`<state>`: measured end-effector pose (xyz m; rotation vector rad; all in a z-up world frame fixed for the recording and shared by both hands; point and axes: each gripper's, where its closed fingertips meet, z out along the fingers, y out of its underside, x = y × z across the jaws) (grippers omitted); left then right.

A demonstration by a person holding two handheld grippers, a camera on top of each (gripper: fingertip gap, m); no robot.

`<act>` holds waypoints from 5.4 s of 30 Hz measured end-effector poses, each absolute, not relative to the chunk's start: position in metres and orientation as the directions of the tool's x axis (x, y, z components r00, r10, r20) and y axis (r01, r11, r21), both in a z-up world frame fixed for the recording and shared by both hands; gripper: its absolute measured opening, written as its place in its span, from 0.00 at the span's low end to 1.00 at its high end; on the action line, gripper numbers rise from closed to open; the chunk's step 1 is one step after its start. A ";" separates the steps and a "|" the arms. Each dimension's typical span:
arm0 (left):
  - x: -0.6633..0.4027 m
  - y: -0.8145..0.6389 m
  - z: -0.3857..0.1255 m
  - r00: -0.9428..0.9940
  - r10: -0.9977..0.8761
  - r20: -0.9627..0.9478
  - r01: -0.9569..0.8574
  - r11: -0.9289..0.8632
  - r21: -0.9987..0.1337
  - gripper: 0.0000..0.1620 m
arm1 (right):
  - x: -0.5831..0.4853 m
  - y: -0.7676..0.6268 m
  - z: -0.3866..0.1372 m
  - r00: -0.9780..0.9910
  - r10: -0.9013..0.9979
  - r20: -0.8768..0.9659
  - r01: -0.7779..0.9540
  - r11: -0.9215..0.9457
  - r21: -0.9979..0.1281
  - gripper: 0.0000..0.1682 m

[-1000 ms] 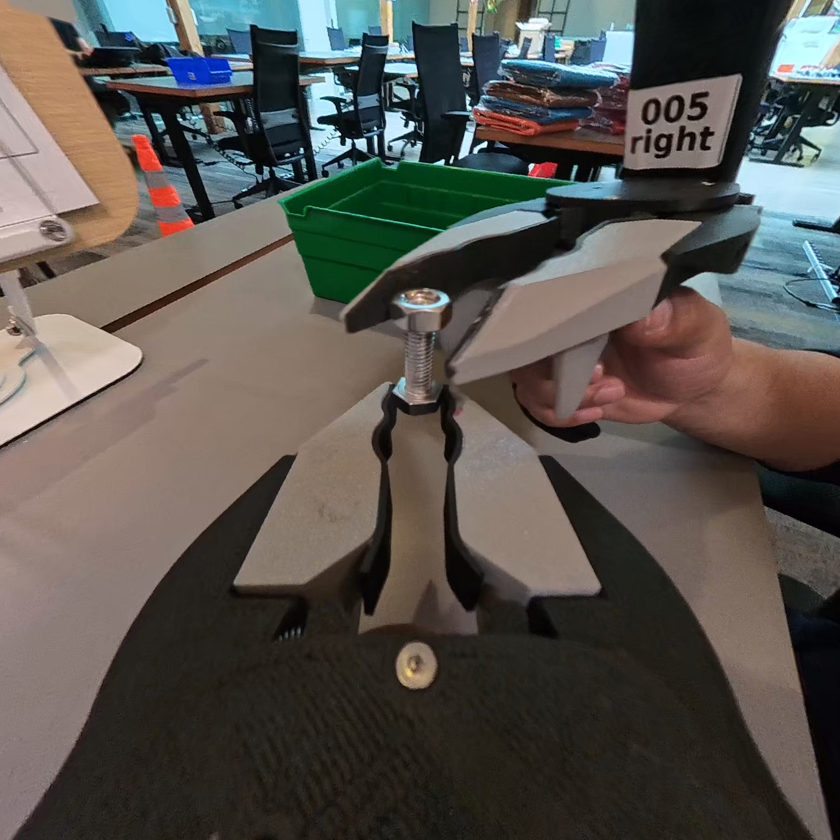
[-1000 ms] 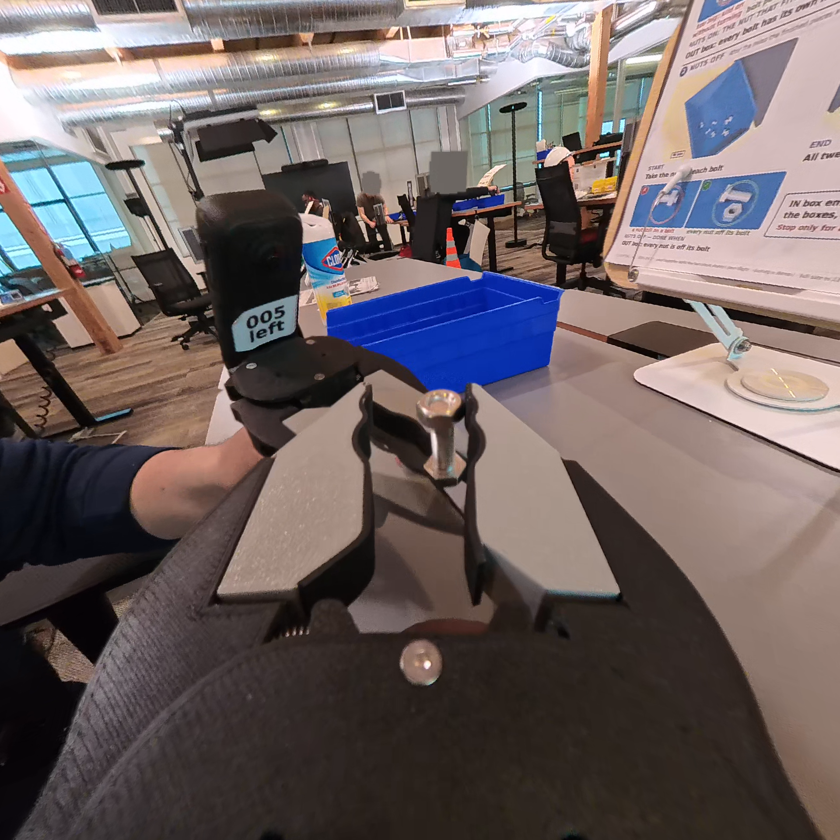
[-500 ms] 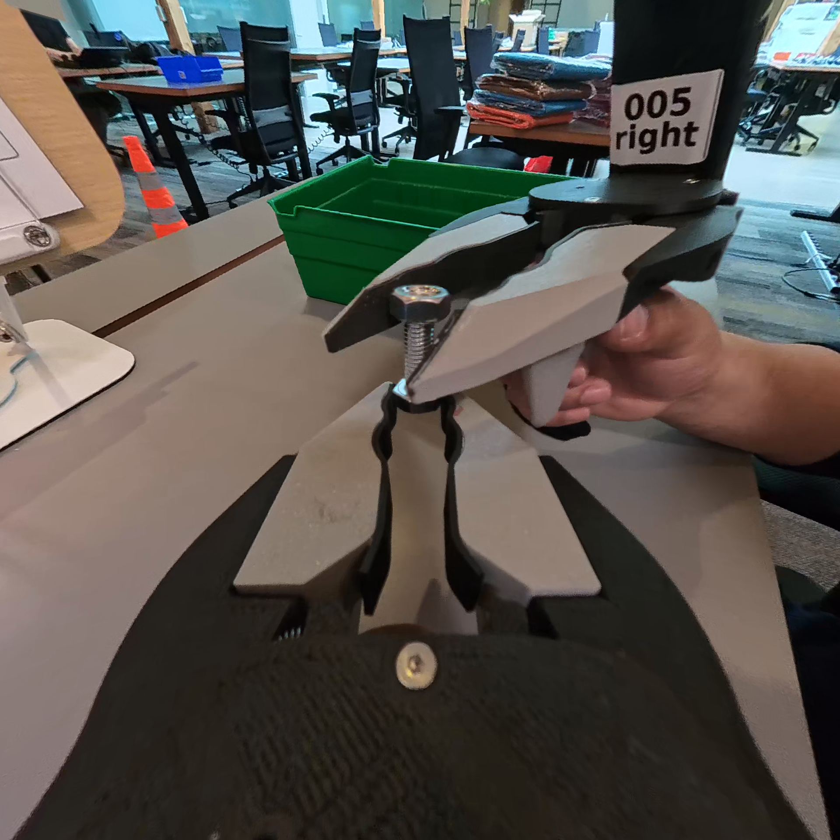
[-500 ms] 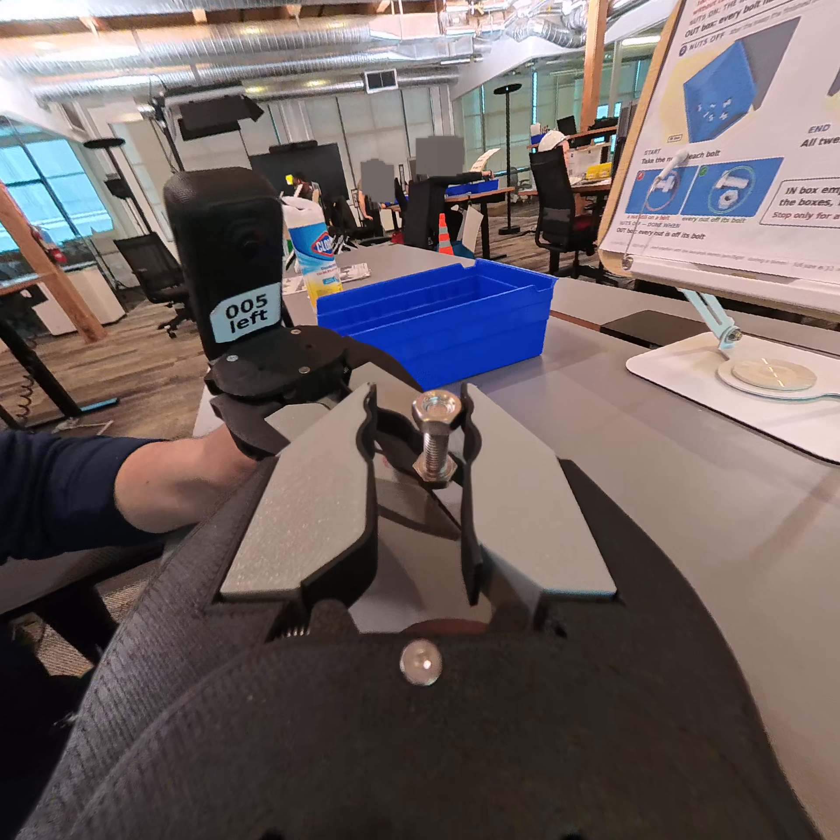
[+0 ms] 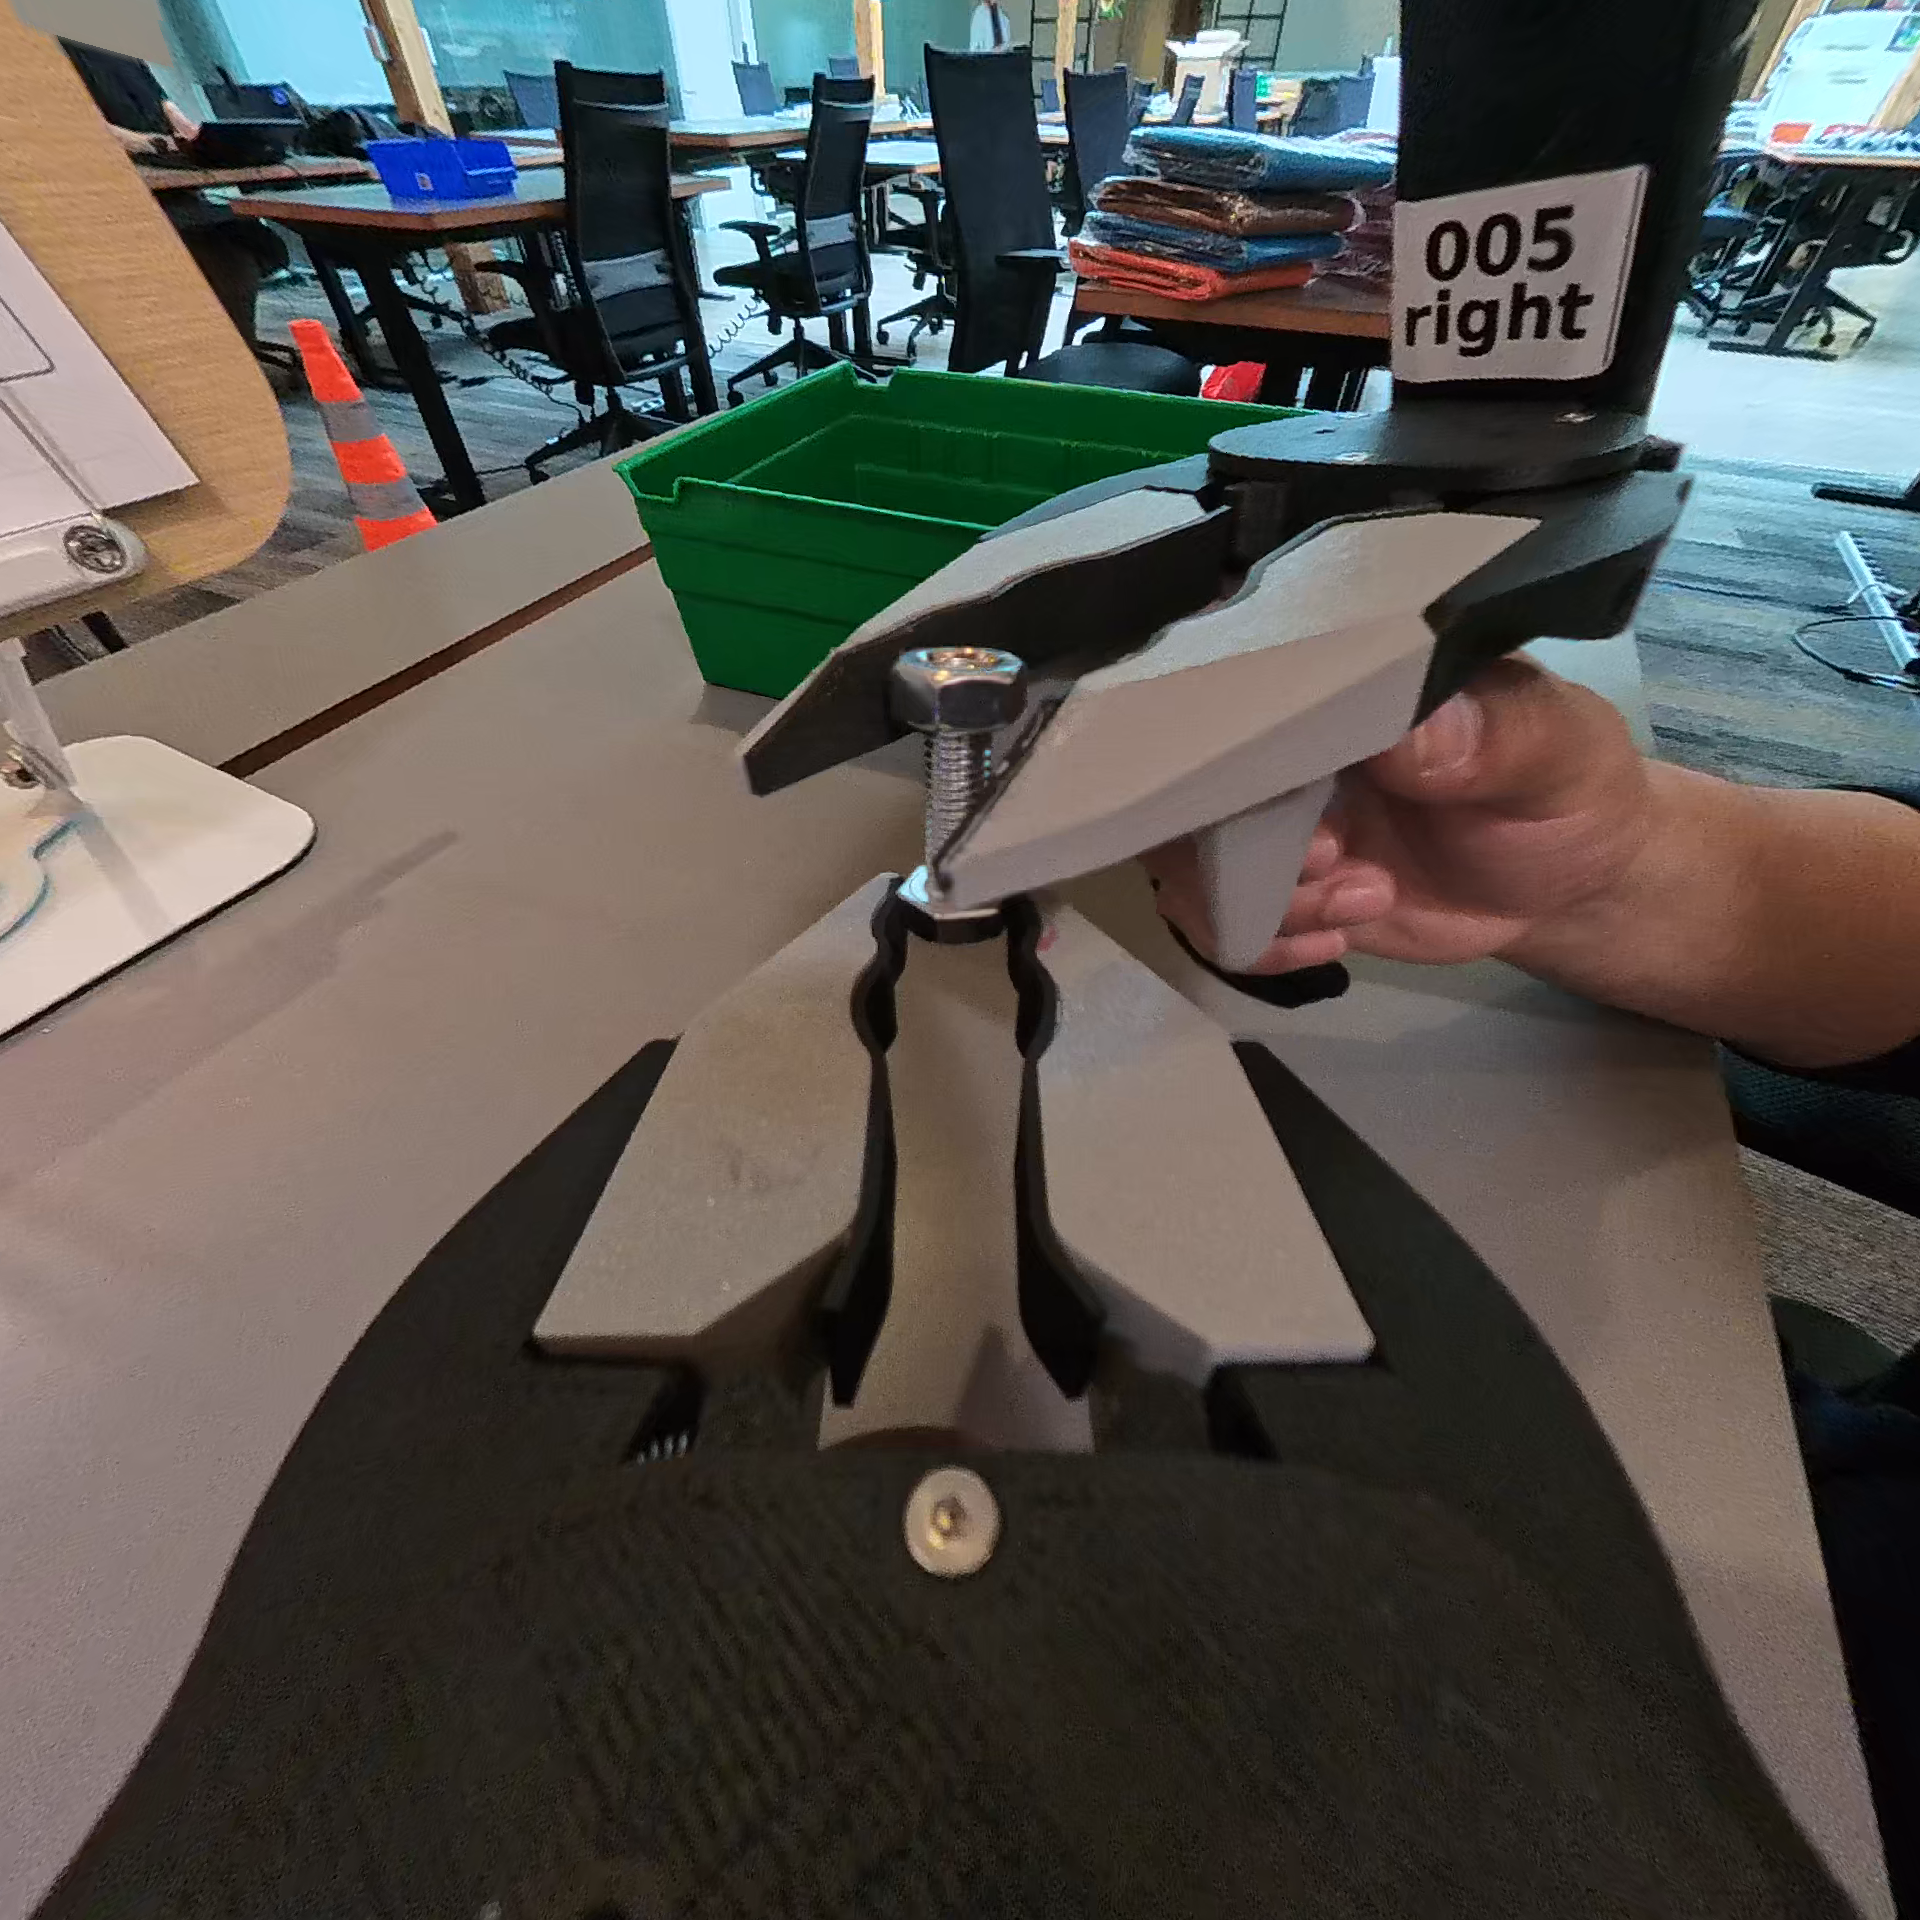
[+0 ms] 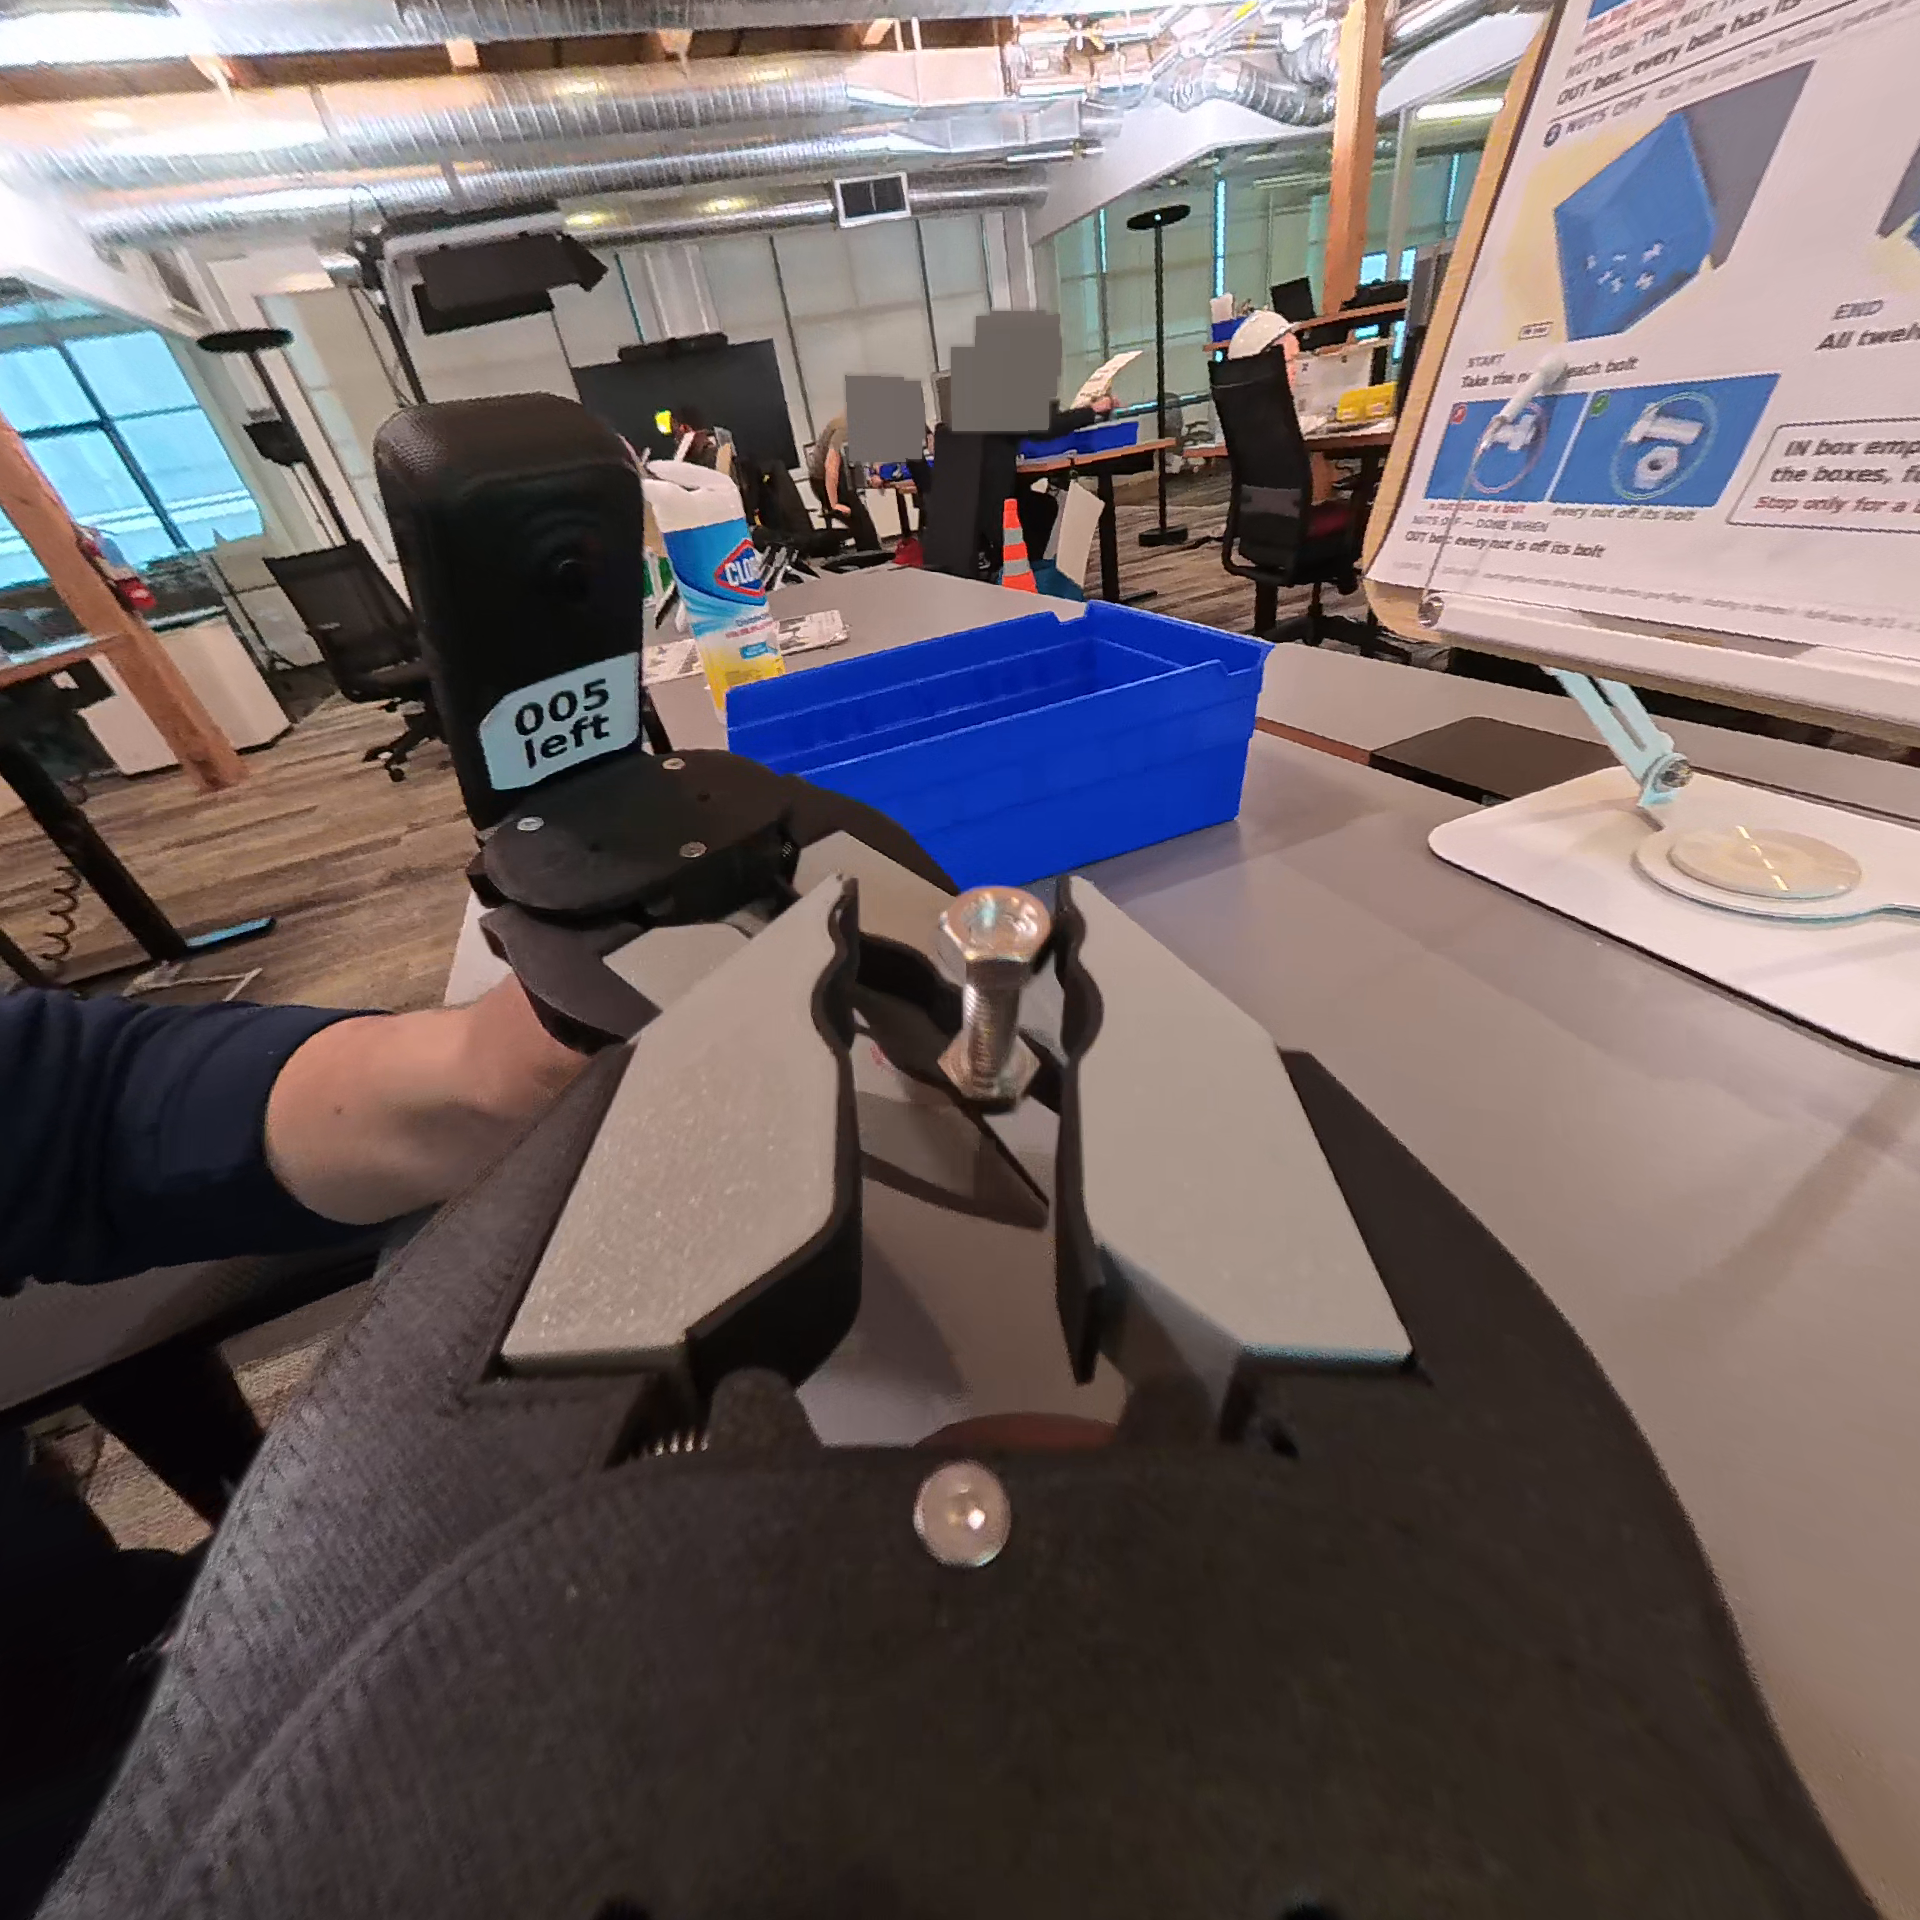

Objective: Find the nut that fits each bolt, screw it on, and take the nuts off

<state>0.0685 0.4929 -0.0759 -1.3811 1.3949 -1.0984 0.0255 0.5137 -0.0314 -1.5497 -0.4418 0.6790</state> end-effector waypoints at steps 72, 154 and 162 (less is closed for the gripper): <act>0.066 0.503 -0.077 0.001 -0.998 0.067 -0.215 -0.065 -0.974 0.19 | 0.037 0.518 -0.034 0.768 0.610 -0.198 -0.144 -0.137 -0.980 0.10; 0.063 0.492 -0.069 -0.026 -0.999 0.023 -0.215 -0.017 -0.976 0.11 | 0.036 0.514 -0.026 0.743 0.638 -0.202 -0.179 -0.102 -0.979 0.09; 0.059 0.507 -0.065 0.037 -0.999 0.021 -0.198 -0.028 -0.980 0.11 | 0.038 0.517 -0.028 0.753 0.619 -0.224 -0.198 -0.111 -0.974 0.21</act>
